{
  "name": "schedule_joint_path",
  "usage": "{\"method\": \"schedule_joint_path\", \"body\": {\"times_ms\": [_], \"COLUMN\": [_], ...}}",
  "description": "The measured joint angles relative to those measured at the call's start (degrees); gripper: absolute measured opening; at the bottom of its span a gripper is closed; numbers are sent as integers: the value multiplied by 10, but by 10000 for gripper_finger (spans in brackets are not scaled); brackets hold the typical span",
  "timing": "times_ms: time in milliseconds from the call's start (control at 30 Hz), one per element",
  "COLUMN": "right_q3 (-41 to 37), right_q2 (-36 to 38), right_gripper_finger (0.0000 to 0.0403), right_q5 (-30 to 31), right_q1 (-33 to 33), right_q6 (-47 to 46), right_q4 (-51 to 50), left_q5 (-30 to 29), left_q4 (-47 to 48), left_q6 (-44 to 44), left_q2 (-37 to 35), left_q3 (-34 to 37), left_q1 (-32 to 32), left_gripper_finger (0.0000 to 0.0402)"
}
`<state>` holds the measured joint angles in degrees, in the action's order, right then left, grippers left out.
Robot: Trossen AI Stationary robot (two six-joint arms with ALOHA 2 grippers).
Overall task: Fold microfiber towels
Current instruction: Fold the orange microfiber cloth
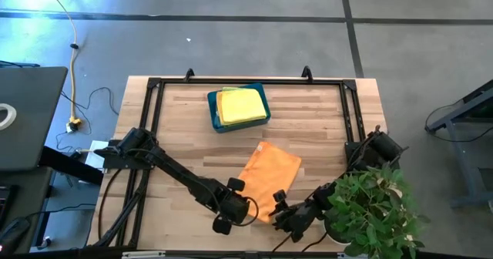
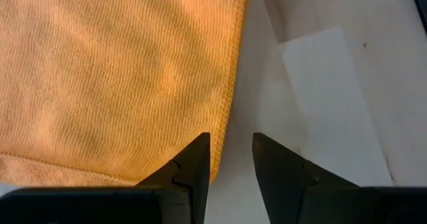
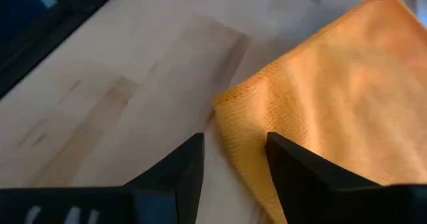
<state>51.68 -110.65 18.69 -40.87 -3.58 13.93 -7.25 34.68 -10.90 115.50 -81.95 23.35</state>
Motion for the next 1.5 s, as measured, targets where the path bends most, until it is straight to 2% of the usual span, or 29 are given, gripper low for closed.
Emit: {"method": "schedule_joint_path", "body": {"times_ms": [133, 267, 600, 767, 933, 1167, 1400, 1500], "right_q3": [0, 0, 1, 0, -1, 0, 0, 0], "right_q2": [0, 0, 1, 16, 74, 155, 216, 231], "right_gripper_finger": [153, 132, 8, 13, 4, 2, 1, 1], "right_q5": [4, 1, -27, -29, -24, 32, 153, 191], "right_q1": [12, 26, 33, 35, 49, 76, 116, 140], "right_q6": [-4, -15, -39, -75, -120, -217, -297, -313], "right_q4": [-4, -10, -23, -45, -96, -204, -367, -403], "left_q5": [0, 0, -2, -26, -33, -119, -209, -237], "left_q4": [-3, -3, -2, -2, -3, -26, -31, -32], "left_q6": [0, -10, 4, 21, 37, 86, 86, 86], "left_q2": [0, 0, 0, 0, 0, 0, 0, 0], "left_q3": [0, 0, 0, 0, 0, 0, 0, 0], "left_q1": [0, 0, 0, -2, -5, -13, -32, -35], "left_gripper_finger": [102, 102, 102, 102, 102, 102, 102, 102]}}
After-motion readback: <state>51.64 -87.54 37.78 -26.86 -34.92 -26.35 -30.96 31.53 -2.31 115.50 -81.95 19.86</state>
